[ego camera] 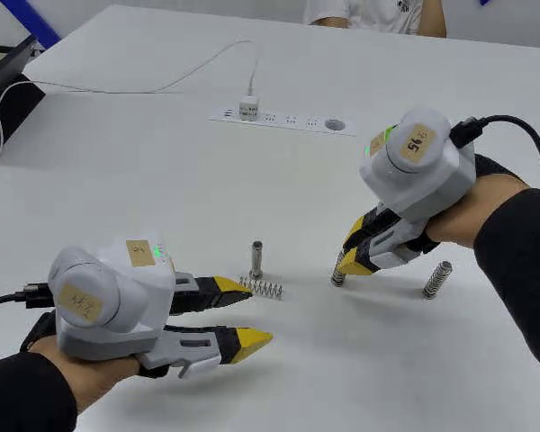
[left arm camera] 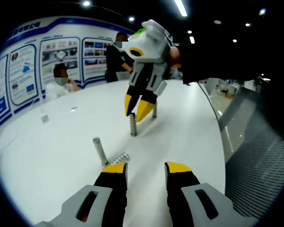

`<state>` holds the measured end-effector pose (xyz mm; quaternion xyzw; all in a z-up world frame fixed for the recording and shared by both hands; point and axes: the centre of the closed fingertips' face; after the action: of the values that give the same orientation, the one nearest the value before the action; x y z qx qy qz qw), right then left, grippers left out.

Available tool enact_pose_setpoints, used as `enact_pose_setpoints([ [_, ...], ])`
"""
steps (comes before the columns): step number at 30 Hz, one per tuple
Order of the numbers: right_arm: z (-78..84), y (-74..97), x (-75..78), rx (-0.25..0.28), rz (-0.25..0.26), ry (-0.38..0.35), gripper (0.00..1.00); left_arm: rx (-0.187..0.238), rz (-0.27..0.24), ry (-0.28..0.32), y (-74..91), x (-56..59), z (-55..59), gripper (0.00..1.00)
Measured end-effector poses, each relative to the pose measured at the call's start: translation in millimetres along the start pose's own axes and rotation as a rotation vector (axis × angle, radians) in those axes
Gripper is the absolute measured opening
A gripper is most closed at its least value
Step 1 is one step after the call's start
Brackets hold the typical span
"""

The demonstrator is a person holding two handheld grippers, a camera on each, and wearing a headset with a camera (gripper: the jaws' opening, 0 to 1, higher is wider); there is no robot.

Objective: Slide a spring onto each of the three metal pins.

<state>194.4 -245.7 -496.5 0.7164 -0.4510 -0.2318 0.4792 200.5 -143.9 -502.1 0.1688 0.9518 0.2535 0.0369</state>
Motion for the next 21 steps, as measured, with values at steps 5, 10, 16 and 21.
enact_pose_setpoints([
  [5, -12.5, 2.6, -6.2, 0.019, 0.001, 0.027, 0.2, -0.001, -0.001, -0.002, 0.3, 0.3, -0.2, 0.32],
  [10, -24.3, -2.1, -13.5, 0.037, -0.014, 0.04, 0.2, -0.001, -0.003, -0.002, 1.2, 0.0, -0.2, 0.32],
  [16, -33.1, -13.4, -24.9, 0.039, -0.043, 0.056, 0.2, -0.004, -0.009, 0.0, 2.9, -2.1, 1.8, 0.32],
  [21, -37.9, -25.7, -30.2, 0.037, -0.065, 0.067, 0.19, -0.005, -0.012, 0.004, 4.0, -4.1, 3.6, 0.32],
])
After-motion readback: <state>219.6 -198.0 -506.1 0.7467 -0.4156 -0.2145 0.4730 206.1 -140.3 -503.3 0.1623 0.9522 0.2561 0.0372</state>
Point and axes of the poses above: the centre of the closed fingertips' face, and the gripper's own axes: y roughly backward along the fingers, x roughly to its right, z roughly out of its underside, and after that the axes turned 4 degrees about -x, right-handed
